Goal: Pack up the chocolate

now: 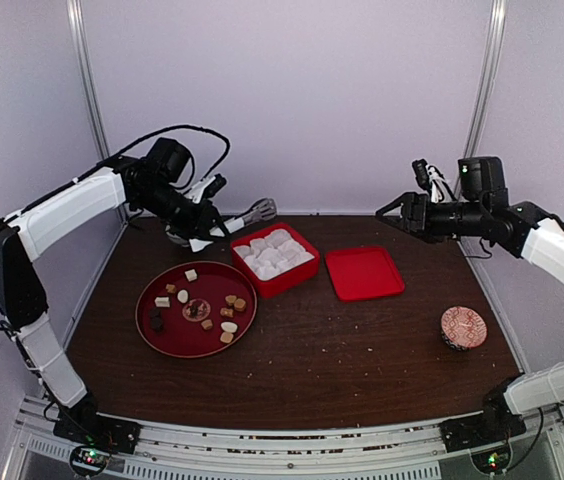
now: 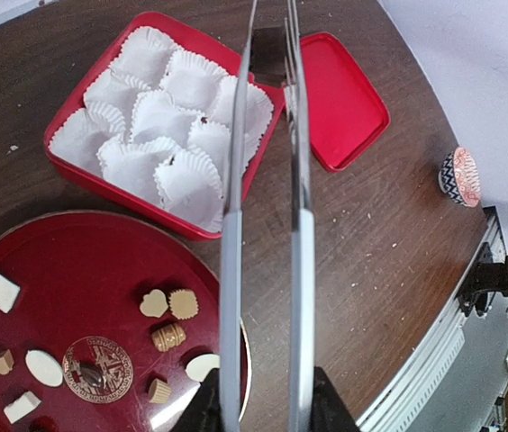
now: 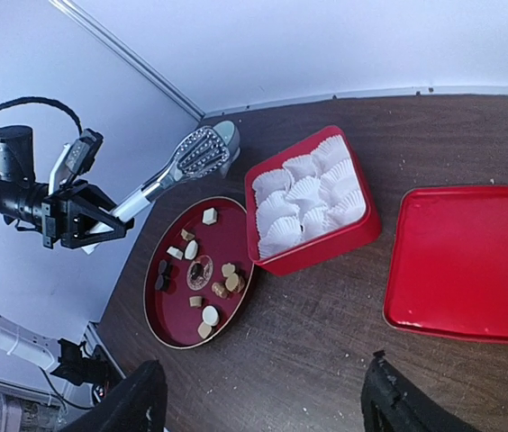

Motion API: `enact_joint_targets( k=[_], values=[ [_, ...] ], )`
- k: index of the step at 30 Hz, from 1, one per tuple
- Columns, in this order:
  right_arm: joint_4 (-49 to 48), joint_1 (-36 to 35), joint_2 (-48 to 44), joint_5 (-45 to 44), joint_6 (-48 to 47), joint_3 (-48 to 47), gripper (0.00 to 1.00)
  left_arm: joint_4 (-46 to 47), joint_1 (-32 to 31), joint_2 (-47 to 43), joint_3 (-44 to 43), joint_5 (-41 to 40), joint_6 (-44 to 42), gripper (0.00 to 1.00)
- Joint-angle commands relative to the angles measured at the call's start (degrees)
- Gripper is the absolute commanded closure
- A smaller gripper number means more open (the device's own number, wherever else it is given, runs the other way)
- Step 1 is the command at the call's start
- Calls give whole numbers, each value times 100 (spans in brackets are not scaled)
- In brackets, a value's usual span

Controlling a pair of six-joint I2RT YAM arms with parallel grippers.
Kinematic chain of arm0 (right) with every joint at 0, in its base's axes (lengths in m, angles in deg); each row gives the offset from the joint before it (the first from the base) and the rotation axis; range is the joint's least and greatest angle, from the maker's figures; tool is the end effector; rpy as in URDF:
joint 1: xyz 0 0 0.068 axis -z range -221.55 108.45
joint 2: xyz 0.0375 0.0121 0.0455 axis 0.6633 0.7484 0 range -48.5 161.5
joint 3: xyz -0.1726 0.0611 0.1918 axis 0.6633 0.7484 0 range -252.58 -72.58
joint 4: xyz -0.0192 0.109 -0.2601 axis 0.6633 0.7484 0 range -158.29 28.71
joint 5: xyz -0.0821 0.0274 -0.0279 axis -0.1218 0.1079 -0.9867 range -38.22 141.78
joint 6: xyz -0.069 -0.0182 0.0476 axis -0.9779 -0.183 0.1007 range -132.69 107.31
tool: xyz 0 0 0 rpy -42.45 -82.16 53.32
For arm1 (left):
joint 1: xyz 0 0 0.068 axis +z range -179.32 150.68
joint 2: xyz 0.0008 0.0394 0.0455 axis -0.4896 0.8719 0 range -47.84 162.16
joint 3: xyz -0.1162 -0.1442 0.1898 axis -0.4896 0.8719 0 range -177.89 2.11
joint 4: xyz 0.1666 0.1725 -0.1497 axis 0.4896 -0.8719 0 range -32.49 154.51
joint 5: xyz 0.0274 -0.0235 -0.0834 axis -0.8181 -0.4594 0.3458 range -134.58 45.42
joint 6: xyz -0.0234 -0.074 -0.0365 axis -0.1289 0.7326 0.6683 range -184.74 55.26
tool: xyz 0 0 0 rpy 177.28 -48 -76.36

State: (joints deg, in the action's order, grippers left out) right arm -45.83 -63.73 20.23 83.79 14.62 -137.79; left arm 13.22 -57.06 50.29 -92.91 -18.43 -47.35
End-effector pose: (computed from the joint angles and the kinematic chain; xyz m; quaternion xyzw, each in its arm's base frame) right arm 0.2830 0.1587 0.3351 -0.1095 0.8208 0.4256 0.3649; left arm 0.3466 -0.2199 0.2971 0.1525 0.9174 -0.3132 0.1924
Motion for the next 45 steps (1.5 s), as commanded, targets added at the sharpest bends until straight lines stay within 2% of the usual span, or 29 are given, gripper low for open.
enact_joint_targets(
  k=[1,9,24,34,45],
  values=[
    [613,108,215,297,86,-272,27,77,-33,359,-470,337,-384,93],
    [512,450,317,350,302,-355,28,-478,-248,1336,-1326,-34,-862,91],
    [559,685,475,483,224,-333,28,-478,-397,2353,-1964,-54,-757,87],
    [515,791,540,573,209,-207,28,-444,-465,2698,-2106,-19,-691,83],
    [531,920,619,716,134,-235,28,-364,-506,2913,-2227,-5,-547,67]
  ],
)
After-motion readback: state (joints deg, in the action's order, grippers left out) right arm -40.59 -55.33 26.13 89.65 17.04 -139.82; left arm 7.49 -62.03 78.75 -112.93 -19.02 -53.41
